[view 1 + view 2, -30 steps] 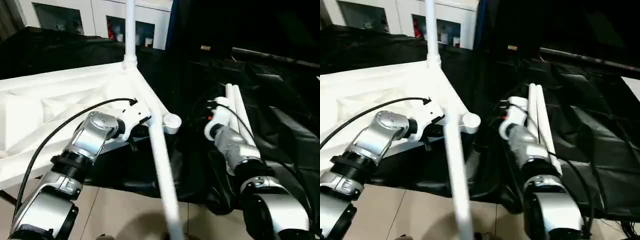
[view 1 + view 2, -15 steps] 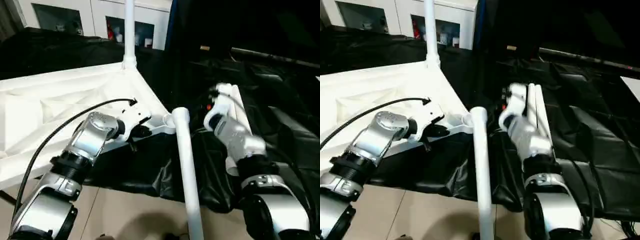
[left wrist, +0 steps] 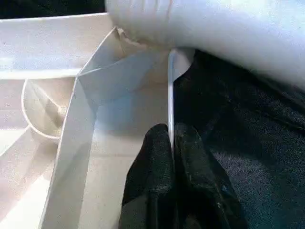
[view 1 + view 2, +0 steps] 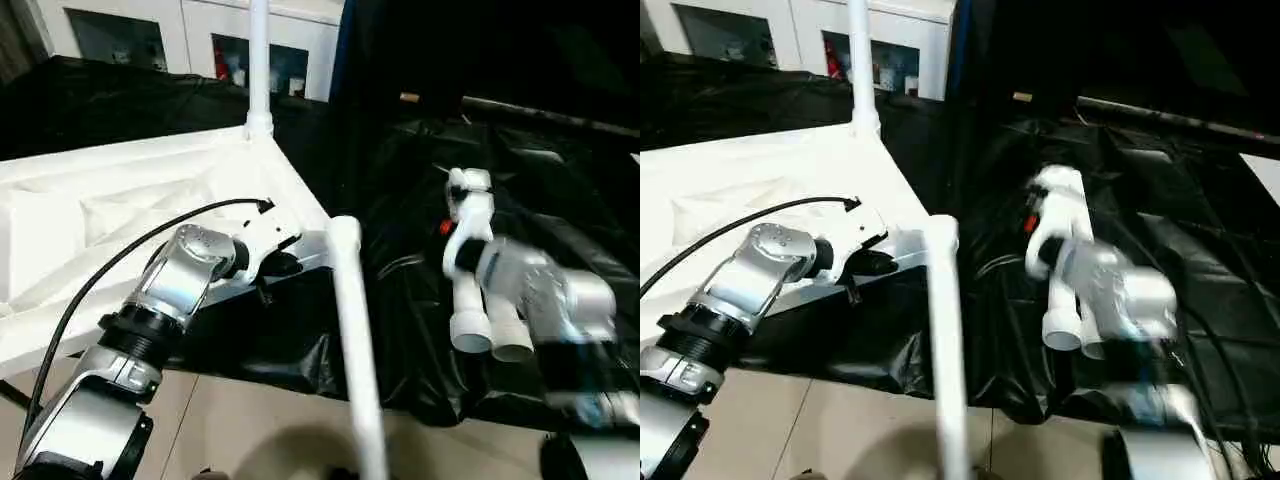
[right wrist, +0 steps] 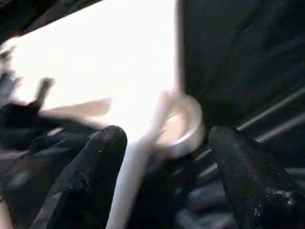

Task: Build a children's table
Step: Pick table leg

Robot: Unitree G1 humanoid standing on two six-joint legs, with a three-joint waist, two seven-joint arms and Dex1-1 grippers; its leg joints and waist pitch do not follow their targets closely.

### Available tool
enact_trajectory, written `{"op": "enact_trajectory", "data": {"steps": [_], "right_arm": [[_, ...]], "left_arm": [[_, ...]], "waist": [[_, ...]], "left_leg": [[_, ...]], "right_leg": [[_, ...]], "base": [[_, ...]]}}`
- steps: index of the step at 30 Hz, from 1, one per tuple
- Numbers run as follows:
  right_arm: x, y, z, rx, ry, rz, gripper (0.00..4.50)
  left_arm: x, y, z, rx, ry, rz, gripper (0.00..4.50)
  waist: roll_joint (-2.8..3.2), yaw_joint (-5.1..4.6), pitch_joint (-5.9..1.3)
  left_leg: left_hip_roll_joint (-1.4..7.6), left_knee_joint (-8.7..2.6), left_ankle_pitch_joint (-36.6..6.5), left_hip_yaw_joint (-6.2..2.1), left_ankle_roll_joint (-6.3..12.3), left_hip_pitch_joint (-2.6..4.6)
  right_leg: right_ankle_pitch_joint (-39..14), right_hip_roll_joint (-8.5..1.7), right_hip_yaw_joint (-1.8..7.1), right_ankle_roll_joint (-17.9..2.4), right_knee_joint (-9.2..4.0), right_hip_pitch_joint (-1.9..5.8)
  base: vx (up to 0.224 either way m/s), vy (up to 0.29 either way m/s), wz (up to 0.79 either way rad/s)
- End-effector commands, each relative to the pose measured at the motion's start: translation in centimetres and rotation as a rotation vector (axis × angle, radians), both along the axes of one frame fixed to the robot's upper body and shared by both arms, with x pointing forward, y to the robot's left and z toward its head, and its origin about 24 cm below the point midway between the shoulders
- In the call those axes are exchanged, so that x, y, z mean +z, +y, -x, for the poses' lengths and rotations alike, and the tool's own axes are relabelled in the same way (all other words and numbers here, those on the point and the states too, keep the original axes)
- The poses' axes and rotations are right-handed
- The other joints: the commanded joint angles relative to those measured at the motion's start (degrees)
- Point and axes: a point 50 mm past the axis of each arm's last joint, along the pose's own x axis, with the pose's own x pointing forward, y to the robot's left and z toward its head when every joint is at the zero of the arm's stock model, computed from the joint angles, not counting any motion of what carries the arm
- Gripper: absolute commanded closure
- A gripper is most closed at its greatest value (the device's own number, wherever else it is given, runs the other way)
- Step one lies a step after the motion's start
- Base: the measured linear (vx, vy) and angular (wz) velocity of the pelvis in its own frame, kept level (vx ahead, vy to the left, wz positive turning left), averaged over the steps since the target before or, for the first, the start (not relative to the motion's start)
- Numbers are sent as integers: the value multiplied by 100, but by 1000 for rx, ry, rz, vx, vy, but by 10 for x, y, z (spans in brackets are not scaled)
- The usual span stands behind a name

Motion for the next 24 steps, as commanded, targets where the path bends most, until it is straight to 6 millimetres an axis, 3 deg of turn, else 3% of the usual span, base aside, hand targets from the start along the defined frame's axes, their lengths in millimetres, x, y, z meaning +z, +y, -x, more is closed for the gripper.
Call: {"op": "enact_trajectory", "data": {"steps": [1, 13, 24], "right_arm": [[2, 1, 5, 40, 22, 2, 103], [-16, 15, 14, 47, 157, 148, 2], [-44, 31, 18, 58, 304, 188, 2]], "left_arm": [[-22, 7, 7, 21, 84, -66, 450], [-21, 6, 5, 23, 76, -70, 450], [-21, 5, 3, 23, 67, -71, 450]], "waist": [[117, 65, -447], [89, 72, -451], [89, 72, -456]], "left_leg": [[-159, -320, -723, 135, 71, -119], [-166, -312, -667, 132, -52, -127], [-152, -318, -722, 125, -104, -123]], "right_leg": [[-1800, -241, 259, -356, -458, 526], [-1909, -246, 256, -261, -461, 511], [-2057, -267, 257, -183, -474, 490]], "base": [[0, 0, 0], [0, 0, 0], [0, 0, 0]]}}
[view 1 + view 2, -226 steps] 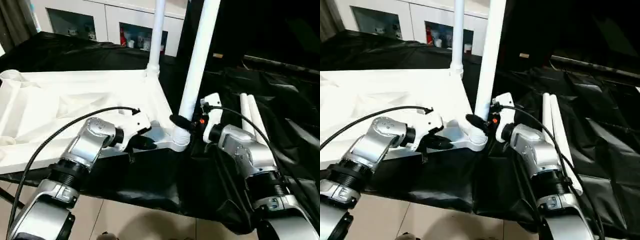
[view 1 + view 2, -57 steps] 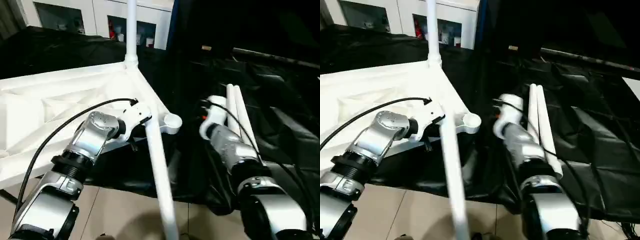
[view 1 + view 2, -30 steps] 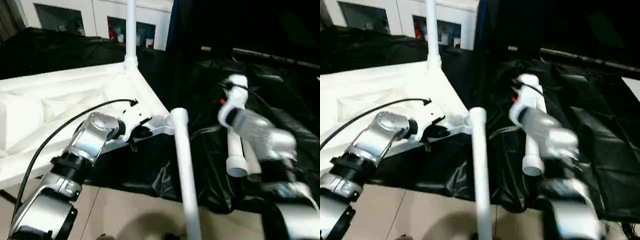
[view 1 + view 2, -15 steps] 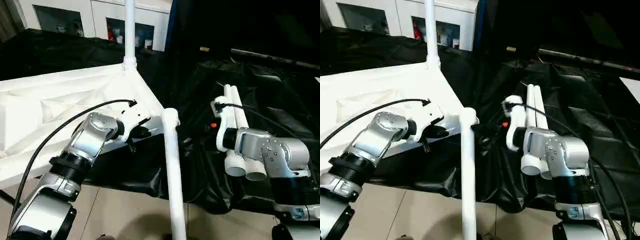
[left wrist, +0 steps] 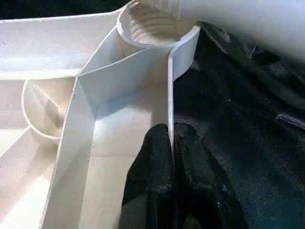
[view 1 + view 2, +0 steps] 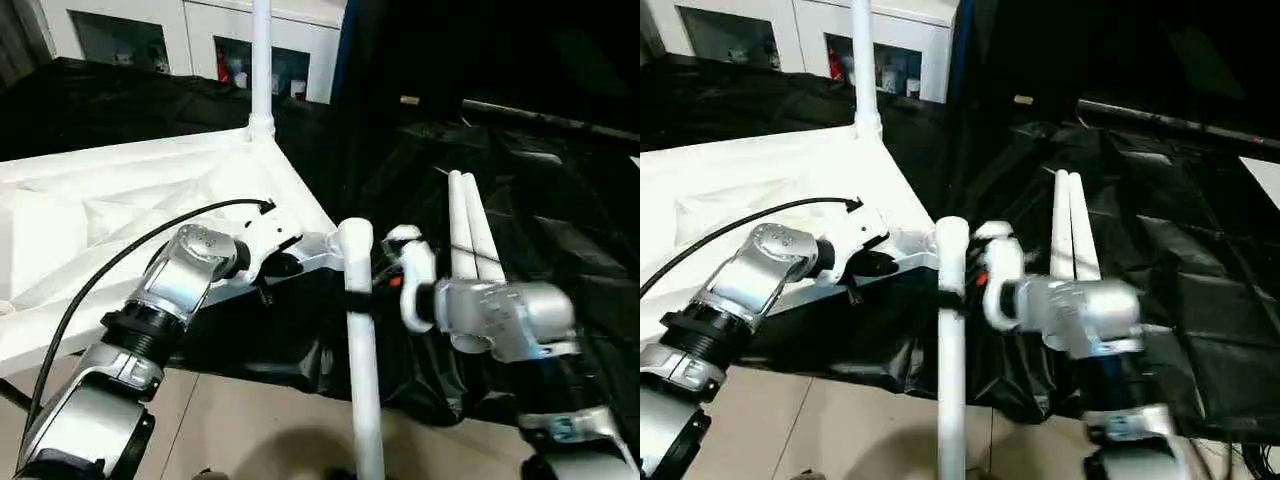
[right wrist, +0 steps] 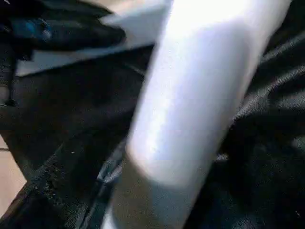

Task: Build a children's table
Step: Pick table leg

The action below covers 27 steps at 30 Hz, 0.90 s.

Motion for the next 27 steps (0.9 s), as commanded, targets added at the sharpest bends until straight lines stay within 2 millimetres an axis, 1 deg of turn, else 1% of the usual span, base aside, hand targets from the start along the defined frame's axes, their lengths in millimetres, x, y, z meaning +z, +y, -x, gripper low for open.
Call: {"op": "enact_trajectory", "data": {"steps": [1, 2, 3, 4, 5, 6, 8, 10, 13, 14, 15, 17, 18, 19, 20, 21, 22, 23, 24, 25, 26, 27], "right_arm": [[-3, -8, -3, -38, 24, 54, 18], [-3, -8, -3, -38, 24, 54, 29], [-3, -8, -4, -45, 28, 53, 36], [-4, -8, -5, -49, 36, 58, 36], [-4, -9, -6, -57, 38, 54, 48], [-4, -9, -6, -61, 40, 52, 48], [-4, -8, -7, -67, 48, 43, 75], [-4, -7, -9, -73, 57, 29, 81], [-5, -7, -9, -81, 68, 12, 118], [-6, -7, -9, -86, 71, 12, 125], [-6, -7, -9, -86, 71, 12, 131], [-6, -7, -10, -99, 79, -8, 151], [-5, -8, -11, -115, 82, -32, 162], [-4, -8, -12, -119, 83, -37, 170], [3, -13, -16, -165, 73, -106, 170], [8, -15, -19, -185, 61, -138, 182], [9, -17, -20, -192, 55, -148, 193], [20, -23, -26, -233, 22, -211, 202], [26, -28, -29, -259, 1, -249, 207], [26, -28, -29, -259, 1, -249, 207], [35, -34, -32, -278, -27, -293, 224], [47, -44, -35, -300, -59, -360, 233]], "left_arm": [[-19, 7, 6, 27, 64, -67, 450], [-19, 7, 6, 27, 64, -67, 450], [-19, 7, 6, 26, 63, -67, 450], [-18, 7, 6, 24, 61, -66, 450], [-18, 7, 5, 21, 58, -68, 450], [-18, 7, 5, 19, 55, -70, 450], [-17, 8, 5, 17, 52, -71, 450], [-17, 9, 4, 13, 49, -73, 450], [-16, 9, 4, 0, 43, -75, 450], [-16, 9, 4, -10, 38, -77, 450], [-16, 9, 4, -10, 38, -77, 450], [-14, 7, 4, -51, 14, -79, 450], [-12, 5, 3, -100, -19, -81, 450], [-12, 4, 3, -109, -25, -81, 450], [-8, 1, 3, -203, -90, -96, 450], [-7, 1, 2, -243, -119, -118, 450], [-6, 1, 2, -255, -126, -128, 450], [-6, 3, 0, -302, -169, -184, 450], [-4, 3, -2, -322, -197, -209, 450], [-4, 3, -2, -322, -197, -209, 450], [-3, 1, -4, -338, -216, -209, 450], [0, -5, -6, -375, -254, -202, 450]], "waist": [[83, 45, -441], [93, 49, -438], [90, 48, -442], [93, 48, -442], [75, 45, -441], [76, 47, -444], [81, 45, -449], [84, 45, -448], [84, 43, -452], [83, 44, -454], [95, 45, -452], [87, 44, -454], [116, 48, -455], [103, 52, -456], [120, 54, -465], [129, 62, -460], [128, 66, -477], [200, 83, -472], [167, 86, -476], [160, 99, -472], [187, 116, -461], [226, 130, -466]], "left_leg": [[-149, -321, -671, 125, -107, -130], [-150, -325, -670, 123, -113, -126], [-149, -321, -672, 126, -110, -124], [-148, -322, -672, 125, -110, -123], [-151, -320, -681, 128, -107, -122], [-155, -318, -671, 129, -108, -125], [-148, -320, -626, 126, -117, -126], [-150, -321, -640, 129, -116, -124], [-147, -323, -639, 128, -129, -122], [-146, -322, -653, 127, -134, -120], [-145, -327, -655, 123, -139, -121], [-146, -324, -676, 128, -137, -116], [-151, -326, -681, 127, -139, -116], [-159, -327, -686, 127, -117, -118], [-148, -330, -668, 121, -144, -107], [-156, -333, -683, 121, -112, -107], [-152, -334, -692, 122, -127, -98], [-138, -339, -678, 115, -154, -80], [-132, -336, -710, 123, -168, -67], [-141, -339, -701, 120, -160, -73], [-146, -336, -778, 134, -164, -49], [-141, -333, -803, 130, -189, -41]], "right_leg": [[-1986, -264, 255, -186, -455, 501], [-1992, -265, 254, -183, -454, 500], [-1987, -265, 256, -174, -454, 499], [-1989, -268, 257, -175, -451, 497], [-2013, -263, 255, -171, -458, 495], [-2041, -269, 257, -167, -454, 494], [-1956, -267, 261, -182, -441, 498], [-1932, -266, 262, -194, -442, 494], [-1900, -270, 264, -215, -437, 497], [-1897, -270, 262, -213, -437, 499], [-1890, -272, 262, -217, -434, 501], [-1890, -272, 265, -225, -436, 497], [-1870, -269, 267, -229, -438, 497], [-1895, -266, 264, -206, -460, 496], [-1847, -270, 264, -232, -433, 502], [-1867, -271, 268, -205, -468, 489], [-1820, -266, 269, -207, -445, 497], [-1683, -264, 277, -246, -425, 488], [-1633, -258, 277, -261, -415, 489], [-1637, -252, 274, -260, -423, 494], [-1714, -252, 277, -257, -447, 475], [-1726, -263, 279, -273, -426, 482]], "base": [[0, 0, 0], [0, 0, 0], [0, 0, 0], [0, 0, 0], [0, 0, 0], [0, 0, 0], [0, 0, 0], [0, 0, 0], [0, 0, 0], [0, 0, 0], [0, 0, 0], [0, 0, 0], [0, 0, 0], [0, 0, 0], [0, 0, 0], [0, 0, 0], [0, 0, 0], [0, 0, 0], [0, 0, 0], [0, 0, 0], [0, 0, 0], [0, 0, 0]]}}
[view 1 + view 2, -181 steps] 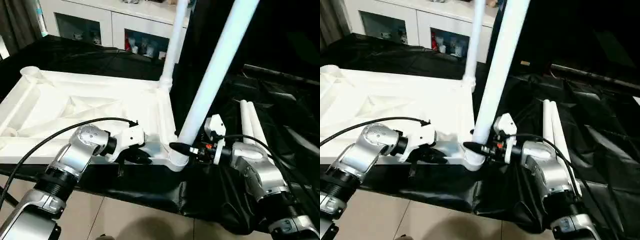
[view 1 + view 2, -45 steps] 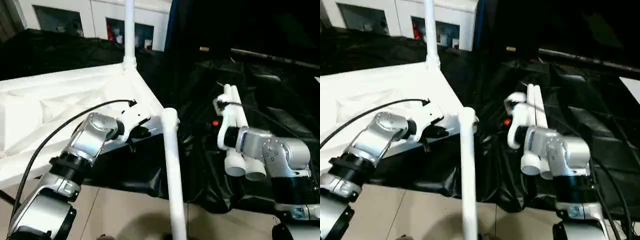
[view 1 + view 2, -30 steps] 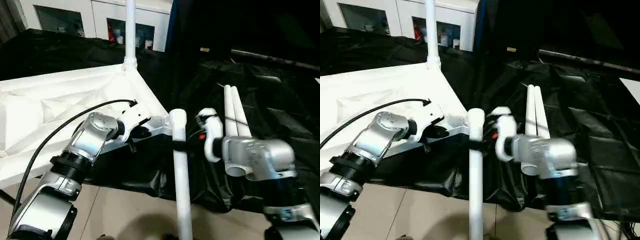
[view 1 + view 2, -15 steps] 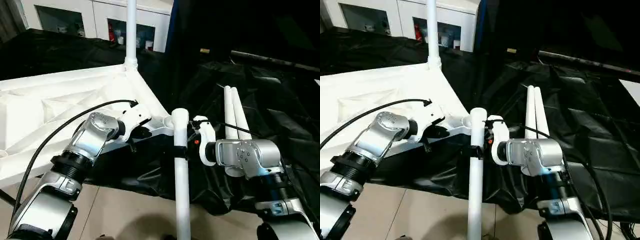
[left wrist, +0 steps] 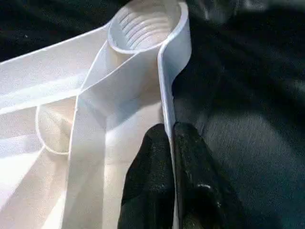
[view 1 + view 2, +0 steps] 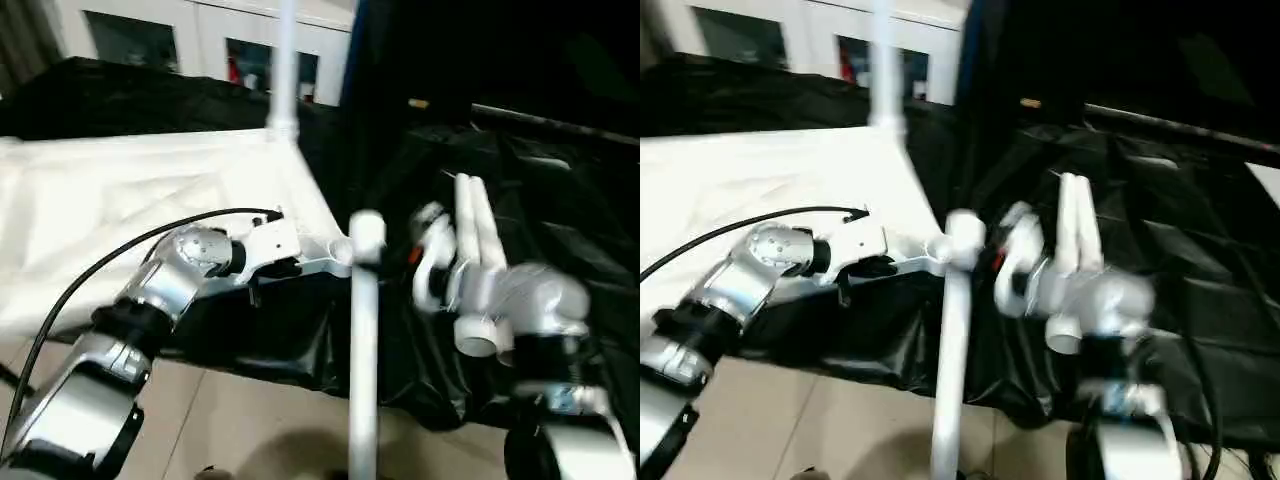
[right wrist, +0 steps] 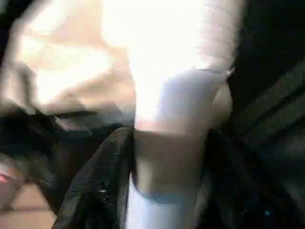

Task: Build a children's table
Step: Pick table leg

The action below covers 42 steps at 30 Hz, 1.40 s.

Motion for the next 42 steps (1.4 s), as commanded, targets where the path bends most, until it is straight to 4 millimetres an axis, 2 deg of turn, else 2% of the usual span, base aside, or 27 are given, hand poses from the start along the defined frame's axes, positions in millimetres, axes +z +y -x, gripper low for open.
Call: {"op": "enact_trajectory", "data": {"steps": [1, 2, 3, 4, 5, 6, 7, 10, 13, 14, 15, 18, 19, 20, 21, 22, 23, 24, 25, 28, 29, 30, 32, 36, 38, 40, 42], "right_arm": [[19, -19, -5, -59, -67, -73, 240], [25, -24, -4, -69, -84, -83, 246], [25, -24, -4, -69, -84, -83, 252], [26, -25, -4, -74, -87, -83, 252], [26, -26, -3, -76, -87, -74, 256], [25, -26, -2, -82, -84, -77, 256], [25, -26, -2, -83, -84, -77, 259], [24, -27, -1, -107, -76, -92, 262], [26, -25, -2, -126, -75, -143, 262], [27, -25, -3, -132, -79, -156, 263], [29, -26, -5, -149, -83, -170, 263], [31, -28, -9, -192, -96, -199, 263], [34, -29, -12, -224, -100, -235, 263], [35, -30, -15, -246, -100, -263, 263], [35, -30, -15, -246, -100, -263, 263], [36, -31, -17, -268, -103, -280, 263], [38, -35, -23, -331, -122, -310, 263], [39, -36, -24, -357, -131, -319, 263], [39, -37, -26, -382, -134, -335, 263], [43, -42, -32, -460, -146, -379, 263], [45, -43, -34, -485, -149, -396, 263], [46, -44, -35, -500, -151, -408, 263], [49, -45, -37, -524, -159, -434, 263], [55, -42, -40, -529, -170, -471, 263], [57, -39, -40, -525, -175, -477, 263], [58, -38, -41, -526, -177, -477, 263], [59, -38, -41, -529, -178, -478, 263]], "left_arm": [[3, -13, -1, -103, -60, -51, 450], [5, -19, -3, -136, -95, -44, 450], [5, -19, -3, -136, -95, -44, 450], [5, -21, -4, -150, -109, -45, 450], [6, -23, -7, -141, -154, -56, 450], [6, -24, -8, -139, -167, -50, 450], [6, -24, -9, -139, -168, -49, 450], [5, -21, -11, -115, -165, -60, 389], [13, -15, -14, -100, -182, -33, 389], [18, -11, -16, -52, -156, 39, 356], [25, -9, -19, -18, -163, 79, 356], [36, -6, -24, 57, -152, 182, 346], [46, -6, -28, 115, -146, 290, 326], [53, -6, -31, 153, -122, 375, 312], [53, -6, -31, 153, -122, 375, 307], [57, -5, -31, 162, -95, 430, 310], [61, -7, -28, 172, 7, 551, 306], [62, -7, -26, 167, 47, 590, 289], [62, -8, -25, 164, 81, 617, 270], [60, -16, -14, 126, 228, 694, 265], [59, -20, -10, 113, 270, 711, 227], [58, -22, -6, 101, 304, 718, 215], [53, -28, 1, 77, 366, 700, 221], [37, -33, 8, 113, 425, 615, 171], [32, -35, 10, 131, 448, 599, 171], [32, -37, 14, 130, 487, 613, 145], [34, -39, 18, 122, 525, 629, 130]], "waist": [[235, 20, -465], [243, 56, -481], [223, 62, -481], [244, 72, -490], [237, 73, -493], [231, 81, -498], [256, 96, -503], [279, 129, -492], [267, 126, -485], [273, 123, -485], [251, 117, -483], [254, 106, -477], [207, 109, -475], [238, 121, -479], [243, 121, -468], [239, 120, -471], [197, 124, -473], [215, 126, -468], [200, 129, -466], [195, 114, -470], [209, 120, -471], [212, 102, -475], [209, 92, -468], [218, 77, -454], [219, 72, -456], [217, 60, -469], [216, 28, -479]], "left_leg": [[-146, -332, -824, 142, -171, -32], [-133, -324, -703, 142, -187, -20], [-138, -320, -655, 148, -165, -38], [-144, -318, -555, 133, -165, -71], [-145, -314, -555, 141, -159, -70], [-149, -308, -554, 145, -149, -67], [-155, -300, -563, 147, -154, -65], [-158, -307, -651, 145, -180, -70], [-149, -315, -731, 138, -205, -67], [-158, -313, -725, 139, -216, -78], [-154, -313, -728, 137, -217, -81], [-158, -302, -749, 147, -213, -75], [-162, -298, -764, 157, -202, -72], [-169, -293, -743, 154, -201, -76], [-165, -293, -782, 154, -199, -70], [-160, -297, -789, 155, -191, -66], [-153, -295, -737, 161, -196, -70], [-155, -292, -720, 164, -190, -80], [-159, -293, -704, 169, -178, -86], [-154, -298, -605, 175, -152, -97], [-150, -300, -601, 175, -146, -94], [-136, -300, -625, 180, -163, -87], [-152, -302, -654, 184, -134, -102], [-168, -317, -753, 186, -106, -97], [-188, -314, -710, 188, -110, -112], [-184, -315, -640, 178, -121, -124], [-177, -313, -561, 172, -149, -133]], "right_leg": [[-1726, -258, 277, -294, -443, 481], [-1296, -243, 298, -458, -366, 489], [-1150, -236, 301, -511, -365, 499], [-957, -235, 303, -596, -317, 530], [-953, -238, 300, -607, -327, 528], [-968, -235, 302, -602, -335, 530], [-979, -240, 307, -611, -332, 540], [-1310, -268, 304, -548, -366, 536], [-1559, -276, 293, -443, -396, 522], [-1636, -285, 288, -456, -392, 522], [-1642, -278, 283, -459, -393, 519], [-1669, -280, 285, -516, -386, 495], [-1731, -279, 283, -513, -394, 490], [-1745, -288, 284, -563, -380, 489], [-1786, -285, 276, -603, -388, 473], [-1773, -280, 275, -592, -392, 478], [-1731, -309, 278, -655, -352, 486], [-1721, -316, 281, -685, -357, 472], [-1699, -295, 273, -704, -359, 470], [-1456, -280, 280, -722, -319, 483], [-1406, -288, 282, -760, -314, 475], [-1373, -289, 286, -778, -294, 474], [-1401, -268, 281, -731, -309, 482], [-1822, -244, 265, -393, -398, 480], [-1904, -226, 262, -276, -416, 481], [-1838, -229, 260, -254, -397, 495], [-1637, -229, 264, -330, -358, 503]], "base": [[0, 0, 0], [0, 0, 0], [0, 0, 0], [0, 0, 0], [0, 0, 0], [0, 0, 0], [0, 0, 0], [0, 0, 0], [0, 0, 0], [0, 0, 0], [0, 0, 0], [0, 0, 0], [0, 0, 0], [0, 0, 0], [0, 0, 0], [0, 0, 0], [0, 0, 0], [0, 0, 0], [0, 0, 0], [0, 0, 0], [0, 0, 0], [0, 0, 0], [0, 0, 0], [0, 0, 0], [0, 0, 0], [0, 0, 0], [0, 0, 0]]}}
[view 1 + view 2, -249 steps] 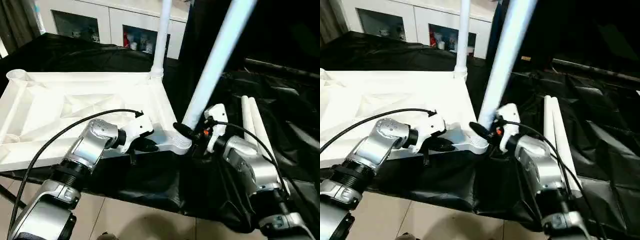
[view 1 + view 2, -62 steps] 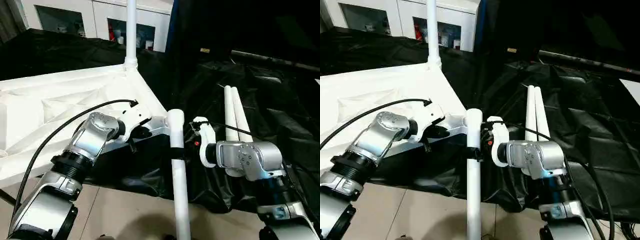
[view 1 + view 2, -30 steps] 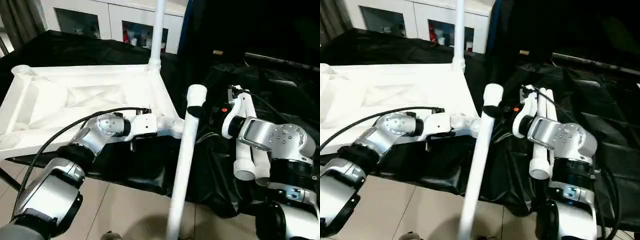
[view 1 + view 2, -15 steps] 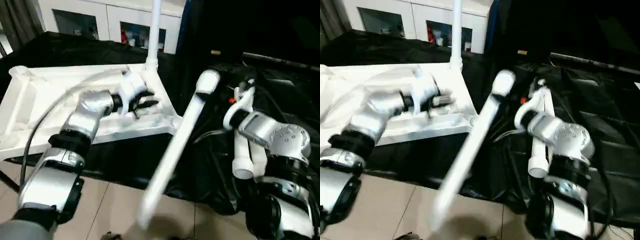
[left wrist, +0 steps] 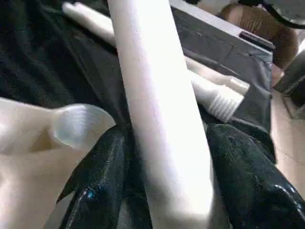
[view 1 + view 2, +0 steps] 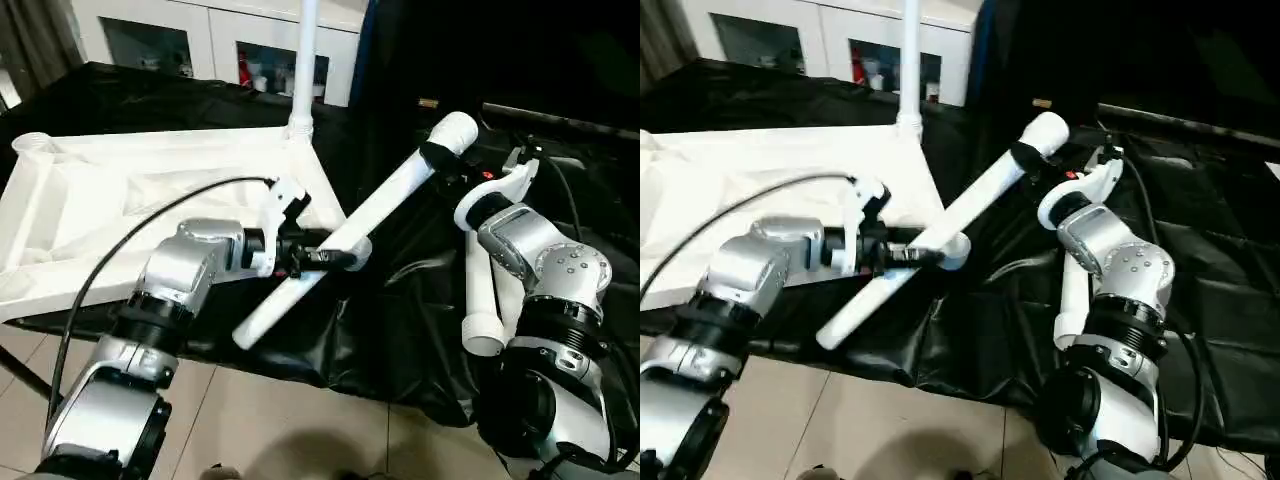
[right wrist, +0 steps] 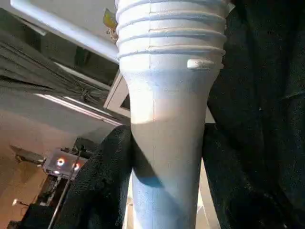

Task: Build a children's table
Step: Pick table leg

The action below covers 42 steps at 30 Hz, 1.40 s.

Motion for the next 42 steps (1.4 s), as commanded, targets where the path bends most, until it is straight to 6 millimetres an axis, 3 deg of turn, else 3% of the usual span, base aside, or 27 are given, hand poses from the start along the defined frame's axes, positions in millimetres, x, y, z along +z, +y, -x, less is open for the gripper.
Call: {"op": "enact_trajectory", "data": {"steps": [1, 5, 6, 9, 11, 15, 17, 20, 21, 22, 26, 27, 28, 29, 30, 37, 38, 40, 42], "right_arm": [[12, 0, -4, -13, -35, -12, 263], [13, -2, -3, -23, -38, -18, 263], [14, -2, -3, -25, -40, -18, 263], [15, -3, -3, -28, -44, -22, 264], [15, -3, -3, -32, -45, -29, 264], [14, -4, -4, -34, -44, -25, 264], [14, -3, -4, -29, -45, -31, 264], [15, -1, -5, -24, -47, -29, 264], [16, 0, -5, -22, -50, -26, 264], [17, 1, -5, -21, -54, -24, 264], [16, 0, -5, -21, -51, -6, 264], [16, 0, -5, -20, -51, -9, 264], [15, 0, -5, -19, -49, -9, 229], [14, 0, -5, -18, -46, -7, 208], [13, -1, -5, -19, -45, -7, 194], [11, -1, -3, 5, -47, 8, 149], [4, -1, 1, 41, -31, 77, 139], [1, -2, 2, 57, -24, 105, 117], [-8, -4, 9, 116, -16, 227, 104]], "left_arm": [[4, -6, 4, -32, 4, -11, 130], [3, -2, 2, 10, -3, -58, 105], [4, -1, 0, 24, -4, -55, 153], [7, 2, 0, 26, 9, -44, 145], [10, 3, 1, 33, 14, -38, 199], [12, 4, 1, 47, 30, -23, 186], [12, 5, 0, 62, 37, -20, 238], [12, 7, -1, 80, 45, -29, 225], [12, 8, -1, 82, 48, -34, 231], [13, 10, 0, 81, 50, -33, 269], [15, 13, -2, 90, 52, -32, 265], [16, 14, -2, 93, 53, -31, 282], [17, 16, -3, 98, 51, -30, 286], [19, 17, -4, 107, 49, -29, 284], [19, 18, -4, 111, 47, -30, 286], [23, 25, -6, 128, 21, -49, 288], [27, 30, -9, 148, -27, -88, 288], [28, 32, -10, 155, -42, -102, 288], [32, 37, -14, 168, -98, -155, 288]], "waist": [[102, -18, -471], [104, -61, -465], [106, -61, -464], [109, -65, -465], [120, -69, -464], [120, -69, -468], [123, -70, -467], [117, -67, -467], [125, -75, -467], [126, -70, -472], [121, -77, -468], [95, -78, -471], [107, -73, -468], [65, -79, -468], [82, -69, -466], [56, -71, -461], [23, -69, -459], [44, -65, -459], [10, -51, -463]], "left_leg": [[-175, -349, -560, 164, -148, -98], [-193, -344, -619, 172, -103, -96], [-195, -345, -626, 172, -99, -94], [-197, -346, -639, 171, -110, -89], [-193, -348, -666, 167, -107, -86], [-188, -344, -652, 169, -110, -84], [-190, -346, -644, 168, -106, -83], [-194, -346, -666, 167, -101, -87], [-198, -344, -660, 165, -103, -90], [-196, -344, -638, 167, -100, -84], [-190, -347, -630, 163, -103, -83], [-191, -343, -615, 170, -96, -87], [-190, -346, -618, 168, -103, -86], [-190, -343, -618, 174, -94, -90], [-192, -345, -620, 172, -95, -85], [-200, -341, -575, 176, -78, -100], [-198, -343, -548, 176, -61, -107], [-192, -344, -507, 173, -66, -109], [-191, -339, -440, 172, -60, -117]], "right_leg": [[-1608, -221, 235, -360, -366, 514], [-1636, -204, 231, -329, -392, 519], [-1707, -204, 228, -300, -403, 514], [-1782, -202, 223, -255, -412, 507], [-1781, -202, 221, -263, -411, 504], [-1667, -199, 224, -331, -397, 500], [-1629, -194, 224, -343, -390, 504], [-1702, -200, 221, -313, -403, 509], [-1683, -195, 221, -304, -400, 513], [-1658, -197, 225, -306, -397, 507], [-1612, -198, 225, -336, -389, 507], [-1592, -196, 228, -338, -387, 511], [-1597, -200, 229, -349, -381, 510], [-1607, -197, 229, -341, -386, 511], [-1640, -201, 229, -340, -383, 508], [-1808, -200, 226, -195, -400, 507], [-1837, -196, 220, -168, -405, 512], [-1780, -205, 229, -156, -400, 512], [-1726, -202, 229, -110, -399, 528]], "base": [[0, 0, 0], [0, 0, 0], [0, 0, 0], [0, 0, 0], [0, 0, 0], [0, 0, 0], [0, 0, 0], [0, 0, 0], [0, 0, 0], [0, 0, 0], [0, 0, 0], [0, 0, 0], [0, 0, 0], [0, 0, 0], [0, 0, 0], [0, 0, 0], [0, 0, 0], [0, 0, 0], [0, 0, 0]]}}
